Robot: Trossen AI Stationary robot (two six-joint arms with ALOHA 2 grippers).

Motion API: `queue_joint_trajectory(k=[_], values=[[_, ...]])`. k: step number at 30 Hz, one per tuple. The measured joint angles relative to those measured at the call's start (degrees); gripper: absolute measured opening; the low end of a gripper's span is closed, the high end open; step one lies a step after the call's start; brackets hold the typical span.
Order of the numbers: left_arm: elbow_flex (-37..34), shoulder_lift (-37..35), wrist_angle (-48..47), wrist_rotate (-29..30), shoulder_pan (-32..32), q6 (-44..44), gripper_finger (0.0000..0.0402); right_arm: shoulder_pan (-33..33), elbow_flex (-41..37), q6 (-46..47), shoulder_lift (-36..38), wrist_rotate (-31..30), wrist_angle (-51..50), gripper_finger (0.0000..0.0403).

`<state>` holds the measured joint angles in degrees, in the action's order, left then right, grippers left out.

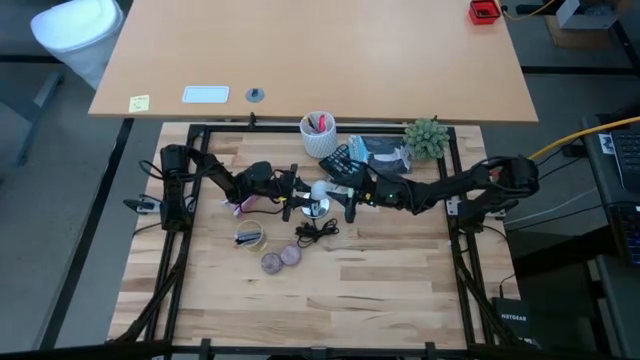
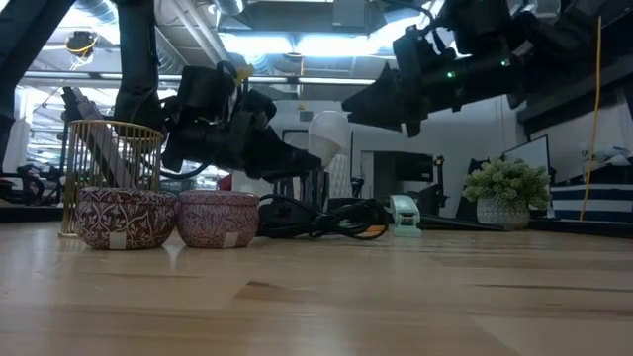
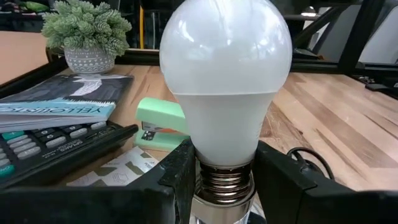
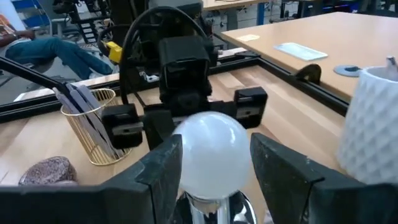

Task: Screw lightbulb
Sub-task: Insert the white lightbulb into the silver lamp

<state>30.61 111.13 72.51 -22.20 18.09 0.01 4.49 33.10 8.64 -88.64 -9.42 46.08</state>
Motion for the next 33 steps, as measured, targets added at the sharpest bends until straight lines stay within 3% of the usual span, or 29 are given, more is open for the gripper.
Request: queue_joint_trajectory(k=[12,27,33], values=[[0.00,0.00,-0.47,0.06,0.00,0.15,0.0129,0.02,6.71,-2.09,-5.81,1.45,-1.74,0.0195],[0.09,-0.02,-1.28,0.07,0.00,0.02,0.0129,0.02,9.26,-5.82,-5.65,1.92,-4.22,0.0195],[0.09,-0.02,-1.33,0.07,0.00,0.02,0.0129,0.02,9.25,-7.90,-0.69,1.91,-5.25,0.0195]])
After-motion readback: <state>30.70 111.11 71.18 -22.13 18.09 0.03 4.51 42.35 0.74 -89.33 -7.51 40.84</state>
